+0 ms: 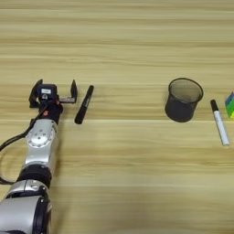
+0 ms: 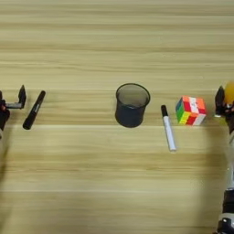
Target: Move the objects on the table
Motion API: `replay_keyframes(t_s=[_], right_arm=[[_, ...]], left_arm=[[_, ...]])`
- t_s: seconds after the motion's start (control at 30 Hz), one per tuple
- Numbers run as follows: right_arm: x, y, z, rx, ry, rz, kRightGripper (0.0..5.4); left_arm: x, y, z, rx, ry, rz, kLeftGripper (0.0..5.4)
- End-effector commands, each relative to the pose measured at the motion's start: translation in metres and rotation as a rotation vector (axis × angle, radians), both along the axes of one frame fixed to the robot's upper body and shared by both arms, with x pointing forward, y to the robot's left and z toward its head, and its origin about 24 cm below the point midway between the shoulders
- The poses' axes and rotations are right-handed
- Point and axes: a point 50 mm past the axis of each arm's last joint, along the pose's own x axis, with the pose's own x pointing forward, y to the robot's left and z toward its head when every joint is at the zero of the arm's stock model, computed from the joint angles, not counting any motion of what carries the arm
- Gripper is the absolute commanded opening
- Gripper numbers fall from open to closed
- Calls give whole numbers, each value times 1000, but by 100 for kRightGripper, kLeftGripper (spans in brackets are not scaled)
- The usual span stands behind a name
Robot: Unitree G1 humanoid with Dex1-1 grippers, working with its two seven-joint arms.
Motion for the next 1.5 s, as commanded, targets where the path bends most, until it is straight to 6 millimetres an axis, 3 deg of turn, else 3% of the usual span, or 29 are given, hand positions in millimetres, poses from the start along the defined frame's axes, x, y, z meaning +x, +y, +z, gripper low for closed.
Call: replay_keyframes(t_s=[0.03, 0.33, 0.5, 0.73, 1.1, 1.2, 1.3, 1.5], right_arm=[[8, -3, -2, -26, -19, -10, 349], [7, -6, -17, -15, 4, -4, 349], [7, -1, -15, -32, -17, 26, 426], [10, -1, 8, -61, -96, 38, 530], [9, -8, 53, -135, -226, 28, 536], [4, 6, 75, -164, -316, 59, 536], [-2, 34, 90, -176, -382, 138, 536], [-13, 88, 99, -139, -422, 377, 536]], left_arm=[[3, 0, 3, 6, -1, -5, 540], [3, 0, 3, 4, -2, -4, 540], [3, -1, 3, 5, 0, -4, 540], [4, 0, 3, 6, 0, -4, 540], [4, 0, 3, 7, 2, -5, 540], [4, 0, 3, 8, 2, -4, 540], [4, 1, 3, 8, 2, -4, 540], [5, 0, 3, 8, 0, -4, 540]])
